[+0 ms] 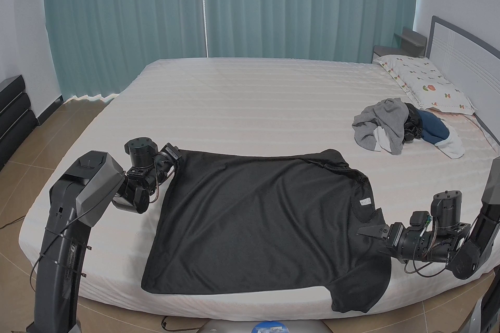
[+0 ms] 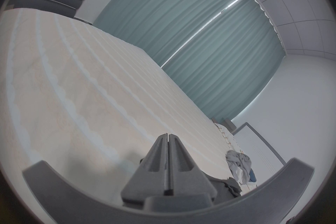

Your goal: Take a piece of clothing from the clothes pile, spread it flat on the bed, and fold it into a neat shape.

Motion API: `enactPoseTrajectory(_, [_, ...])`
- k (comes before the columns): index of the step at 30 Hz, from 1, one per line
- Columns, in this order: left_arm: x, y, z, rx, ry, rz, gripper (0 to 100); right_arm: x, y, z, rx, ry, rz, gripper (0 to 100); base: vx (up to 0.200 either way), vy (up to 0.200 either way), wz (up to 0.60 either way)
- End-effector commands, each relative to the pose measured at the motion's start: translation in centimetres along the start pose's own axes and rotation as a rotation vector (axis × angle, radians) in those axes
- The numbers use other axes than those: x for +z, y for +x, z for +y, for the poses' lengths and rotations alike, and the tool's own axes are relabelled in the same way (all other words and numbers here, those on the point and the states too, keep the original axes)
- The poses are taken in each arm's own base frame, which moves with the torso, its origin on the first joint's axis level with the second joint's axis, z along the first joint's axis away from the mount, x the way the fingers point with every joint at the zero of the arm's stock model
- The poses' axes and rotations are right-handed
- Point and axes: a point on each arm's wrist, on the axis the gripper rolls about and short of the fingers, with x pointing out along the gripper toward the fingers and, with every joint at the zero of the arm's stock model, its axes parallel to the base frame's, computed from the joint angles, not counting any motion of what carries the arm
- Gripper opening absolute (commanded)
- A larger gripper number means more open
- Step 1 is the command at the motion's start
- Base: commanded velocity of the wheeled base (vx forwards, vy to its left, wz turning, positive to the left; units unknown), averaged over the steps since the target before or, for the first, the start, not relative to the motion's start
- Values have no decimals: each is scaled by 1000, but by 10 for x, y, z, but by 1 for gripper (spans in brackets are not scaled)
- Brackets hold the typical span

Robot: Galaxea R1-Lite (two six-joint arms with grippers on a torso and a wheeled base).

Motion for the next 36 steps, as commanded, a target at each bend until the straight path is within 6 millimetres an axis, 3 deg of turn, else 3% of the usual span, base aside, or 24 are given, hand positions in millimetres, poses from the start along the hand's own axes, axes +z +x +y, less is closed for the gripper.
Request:
enactPoseTrajectory(1, [-2, 9, 11, 10, 6, -34, 0, 0, 1, -1, -3, 2, 4, 100, 0, 0, 0])
enactPoseTrajectory(8, [-7, 16, 17, 24, 51, -70, 0, -1, 1, -1, -2, 1, 5, 100, 0, 0, 0])
enactPoseTrajectory(16, [2, 9, 14, 44, 39, -56, 0, -1, 2, -1, -3, 3, 9, 100, 0, 0, 0])
enactPoseTrajectory(17, [2, 7, 13, 43, 38, -51, 100, -1, 2, -1, -3, 3, 9, 100, 0, 0, 0])
enactPoseTrajectory(25, [14, 4, 12, 28, 30, -23, 100, -1, 1, -1, -5, 5, 11, 100, 0, 0, 0])
enactPoseTrajectory(30, [11, 6, 12, 26, -8, 115, 100, -1, 1, -1, -4, 26, 9, 100, 0, 0, 0])
enactPoseTrajectory(36, [10, 10, 15, 29, -10, 144, 100, -2, 2, -2, -7, 31, 13, 100, 0, 0, 0])
